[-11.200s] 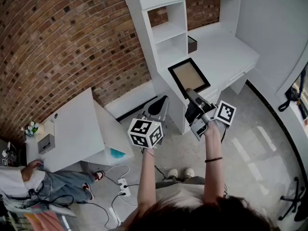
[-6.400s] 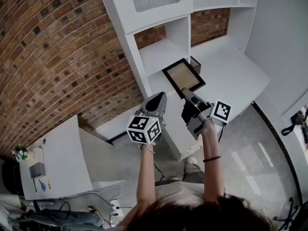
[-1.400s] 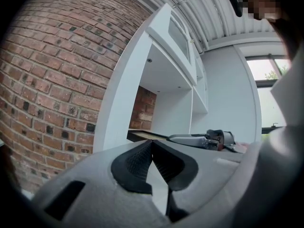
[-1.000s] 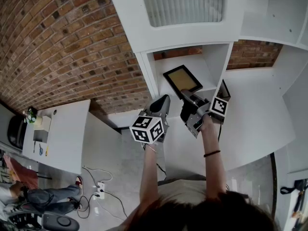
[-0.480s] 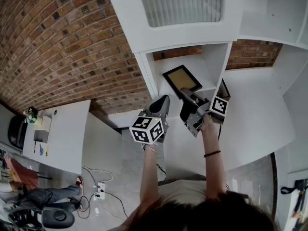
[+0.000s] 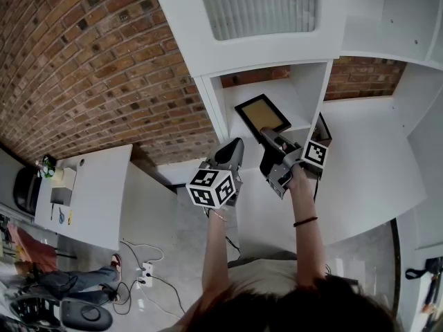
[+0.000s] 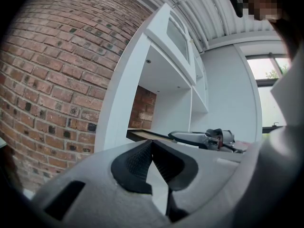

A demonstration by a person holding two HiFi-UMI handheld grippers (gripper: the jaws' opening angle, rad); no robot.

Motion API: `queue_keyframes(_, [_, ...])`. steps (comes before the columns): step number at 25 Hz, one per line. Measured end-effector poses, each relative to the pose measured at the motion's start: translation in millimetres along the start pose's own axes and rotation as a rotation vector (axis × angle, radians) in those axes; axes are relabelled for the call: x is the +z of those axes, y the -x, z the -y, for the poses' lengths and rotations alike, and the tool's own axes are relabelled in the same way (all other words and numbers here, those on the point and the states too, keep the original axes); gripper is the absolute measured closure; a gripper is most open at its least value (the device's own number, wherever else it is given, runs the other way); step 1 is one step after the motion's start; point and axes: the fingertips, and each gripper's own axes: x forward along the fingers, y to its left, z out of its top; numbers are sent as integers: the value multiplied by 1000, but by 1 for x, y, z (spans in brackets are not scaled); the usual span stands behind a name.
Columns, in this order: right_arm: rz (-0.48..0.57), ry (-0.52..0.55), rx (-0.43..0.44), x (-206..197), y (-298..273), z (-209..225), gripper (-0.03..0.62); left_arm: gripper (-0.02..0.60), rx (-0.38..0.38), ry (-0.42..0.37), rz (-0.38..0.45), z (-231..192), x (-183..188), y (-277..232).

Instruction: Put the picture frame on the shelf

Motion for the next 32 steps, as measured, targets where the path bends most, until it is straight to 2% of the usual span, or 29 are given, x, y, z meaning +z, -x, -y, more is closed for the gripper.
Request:
queue_keyframes(22, [4, -56, 18, -26, 32, 4, 453, 571, -36, 9, -42, 27, -15, 21])
queue_keyframes(32, [3, -74, 45, -40, 44, 2, 526, 571, -49, 14, -72, 38, -27, 34])
